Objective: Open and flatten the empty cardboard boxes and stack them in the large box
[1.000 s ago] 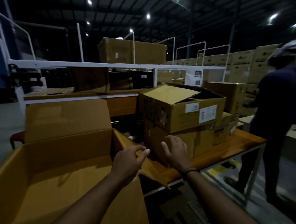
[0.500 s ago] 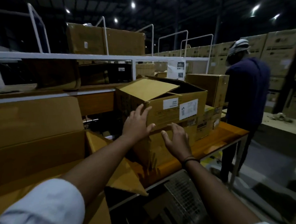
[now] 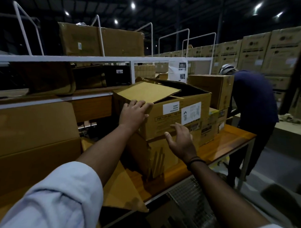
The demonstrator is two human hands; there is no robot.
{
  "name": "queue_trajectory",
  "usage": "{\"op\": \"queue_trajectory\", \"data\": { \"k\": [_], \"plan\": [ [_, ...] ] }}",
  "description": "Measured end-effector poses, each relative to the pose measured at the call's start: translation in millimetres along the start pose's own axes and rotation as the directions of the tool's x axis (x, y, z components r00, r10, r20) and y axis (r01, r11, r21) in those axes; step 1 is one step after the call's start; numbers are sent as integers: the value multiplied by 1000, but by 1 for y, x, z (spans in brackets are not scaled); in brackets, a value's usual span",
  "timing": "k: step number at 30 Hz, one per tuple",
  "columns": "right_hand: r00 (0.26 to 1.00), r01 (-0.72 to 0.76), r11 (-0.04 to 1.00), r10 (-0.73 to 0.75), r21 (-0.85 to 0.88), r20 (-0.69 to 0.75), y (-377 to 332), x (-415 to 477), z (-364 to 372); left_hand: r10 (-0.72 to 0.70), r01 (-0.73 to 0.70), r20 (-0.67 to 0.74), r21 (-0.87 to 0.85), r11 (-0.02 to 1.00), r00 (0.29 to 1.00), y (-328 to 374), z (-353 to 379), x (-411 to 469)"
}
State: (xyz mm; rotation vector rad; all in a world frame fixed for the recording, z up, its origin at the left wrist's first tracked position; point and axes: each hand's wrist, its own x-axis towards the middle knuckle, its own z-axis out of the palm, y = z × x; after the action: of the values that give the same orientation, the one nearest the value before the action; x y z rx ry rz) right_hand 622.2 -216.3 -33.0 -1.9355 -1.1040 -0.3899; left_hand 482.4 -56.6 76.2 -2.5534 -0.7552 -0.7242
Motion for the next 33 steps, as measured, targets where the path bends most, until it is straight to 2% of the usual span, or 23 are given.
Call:
{"op": "queue_trajectory", "data": {
  "k": [6, 10, 21, 24, 27, 29, 33],
  "plan": [
    [999, 35, 999, -35, -15, 24, -10, -3, 0, 30, -29, -43, 5, 1000, 999, -18, 8, -5],
    [999, 48, 998, -48, -45, 8, -2, -9, -8, 22, -27, -70, -73, 997, 997, -25, 8, -12],
    [992, -100, 989, 91, -110, -86, 0, -15, -37, -23, -5, -129, -213, 977, 991, -98, 12, -61],
    [970, -188, 980, 173, -73, -170, -4, -9, -49, -96, 50, -132, -317, 947, 987, -116, 8, -75],
    [948, -223, 974, 209, -32, -238, -6, -3, -61, -247, 200, -75, -387, 900, 966, -131, 5, -85],
    [951, -233, 972, 225, -14, -213, -11, -1, -68, -333, 295, -15, -432, 852, 943, -137, 4, -88],
    [968, -213, 977, 208, -19, -143, -17, 2, -70, -293, 291, 71, -468, 835, 954, -136, 4, -81]
  ]
}}
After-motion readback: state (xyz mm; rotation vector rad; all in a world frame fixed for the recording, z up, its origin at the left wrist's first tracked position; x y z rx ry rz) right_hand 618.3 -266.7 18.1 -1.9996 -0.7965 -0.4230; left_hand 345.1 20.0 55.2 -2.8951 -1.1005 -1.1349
